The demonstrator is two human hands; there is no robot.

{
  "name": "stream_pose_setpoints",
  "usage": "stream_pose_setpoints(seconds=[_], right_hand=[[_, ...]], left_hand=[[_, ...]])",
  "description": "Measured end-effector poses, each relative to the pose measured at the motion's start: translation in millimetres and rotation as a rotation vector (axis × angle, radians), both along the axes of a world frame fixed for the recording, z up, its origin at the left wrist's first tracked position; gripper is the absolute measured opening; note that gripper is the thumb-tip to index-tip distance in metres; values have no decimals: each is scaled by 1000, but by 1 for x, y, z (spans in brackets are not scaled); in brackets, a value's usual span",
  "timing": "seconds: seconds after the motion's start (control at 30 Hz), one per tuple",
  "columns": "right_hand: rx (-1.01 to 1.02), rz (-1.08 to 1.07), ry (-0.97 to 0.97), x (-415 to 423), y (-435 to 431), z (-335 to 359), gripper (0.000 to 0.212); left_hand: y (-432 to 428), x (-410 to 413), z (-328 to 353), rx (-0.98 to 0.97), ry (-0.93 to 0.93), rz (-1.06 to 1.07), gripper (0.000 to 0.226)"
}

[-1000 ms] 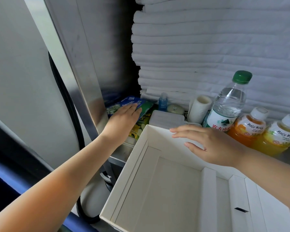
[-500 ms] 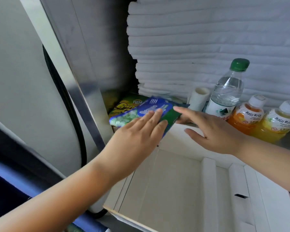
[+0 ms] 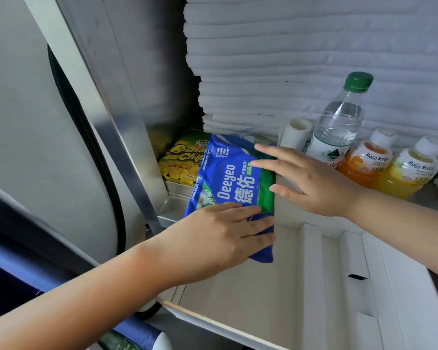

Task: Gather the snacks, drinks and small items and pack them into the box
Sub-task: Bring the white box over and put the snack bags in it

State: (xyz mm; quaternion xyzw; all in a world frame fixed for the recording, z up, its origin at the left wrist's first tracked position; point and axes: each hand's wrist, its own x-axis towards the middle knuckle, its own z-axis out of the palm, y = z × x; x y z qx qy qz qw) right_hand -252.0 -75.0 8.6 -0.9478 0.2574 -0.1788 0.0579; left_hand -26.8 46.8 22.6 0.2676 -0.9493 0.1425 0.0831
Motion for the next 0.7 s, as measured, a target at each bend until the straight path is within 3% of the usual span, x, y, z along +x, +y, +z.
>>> stream_pose_setpoints(seconds=[0.17, 0.4, 0.7], right_hand=[[-74, 51, 39, -1, 6, 5, 49], [-280, 234, 246, 1, 11, 3, 53], [-187, 338, 195, 1, 13, 4, 59]], left_hand=[[9, -9, -2, 99, 119, -150, 26], [18, -19, -16, 130, 81, -203, 26], [20, -16, -16, 231, 121, -244, 25]])
